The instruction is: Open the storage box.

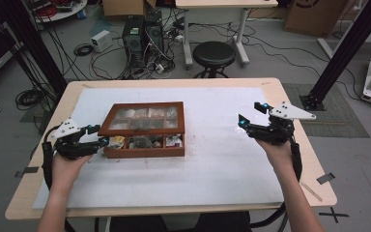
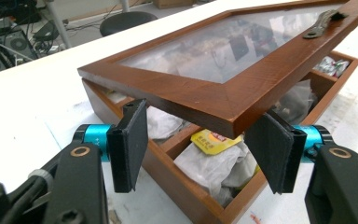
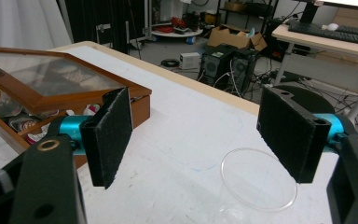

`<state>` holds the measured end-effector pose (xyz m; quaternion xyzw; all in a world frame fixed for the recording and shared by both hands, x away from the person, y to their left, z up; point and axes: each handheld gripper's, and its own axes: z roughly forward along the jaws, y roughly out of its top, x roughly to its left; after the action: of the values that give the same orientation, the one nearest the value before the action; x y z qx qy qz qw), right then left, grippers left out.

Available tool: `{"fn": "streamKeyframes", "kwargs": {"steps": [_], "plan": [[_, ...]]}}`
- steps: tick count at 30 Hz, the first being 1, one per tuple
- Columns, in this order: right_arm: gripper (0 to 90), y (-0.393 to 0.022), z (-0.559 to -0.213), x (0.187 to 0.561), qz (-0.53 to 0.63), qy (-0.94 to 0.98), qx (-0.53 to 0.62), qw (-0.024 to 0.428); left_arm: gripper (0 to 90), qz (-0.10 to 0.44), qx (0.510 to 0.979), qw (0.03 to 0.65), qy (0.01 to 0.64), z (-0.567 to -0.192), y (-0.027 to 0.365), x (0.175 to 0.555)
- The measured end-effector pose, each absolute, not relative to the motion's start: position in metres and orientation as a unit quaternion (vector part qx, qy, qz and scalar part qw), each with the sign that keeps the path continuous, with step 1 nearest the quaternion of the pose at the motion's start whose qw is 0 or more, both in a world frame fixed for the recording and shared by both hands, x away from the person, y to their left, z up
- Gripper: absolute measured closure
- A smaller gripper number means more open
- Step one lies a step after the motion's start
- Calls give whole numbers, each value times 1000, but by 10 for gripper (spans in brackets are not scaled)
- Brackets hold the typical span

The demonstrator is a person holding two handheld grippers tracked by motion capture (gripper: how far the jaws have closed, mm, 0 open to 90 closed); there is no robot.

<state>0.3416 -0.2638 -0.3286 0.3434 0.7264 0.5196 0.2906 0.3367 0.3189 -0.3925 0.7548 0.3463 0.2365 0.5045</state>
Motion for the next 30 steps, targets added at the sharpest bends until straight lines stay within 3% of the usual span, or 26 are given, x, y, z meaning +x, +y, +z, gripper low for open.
{"fn": "streamKeyframes", "kwargs": {"steps": [30], "plan": [[273,-259,-329,344,521,728,342,286,371,240,752,523,322,-351,318,357]]}}
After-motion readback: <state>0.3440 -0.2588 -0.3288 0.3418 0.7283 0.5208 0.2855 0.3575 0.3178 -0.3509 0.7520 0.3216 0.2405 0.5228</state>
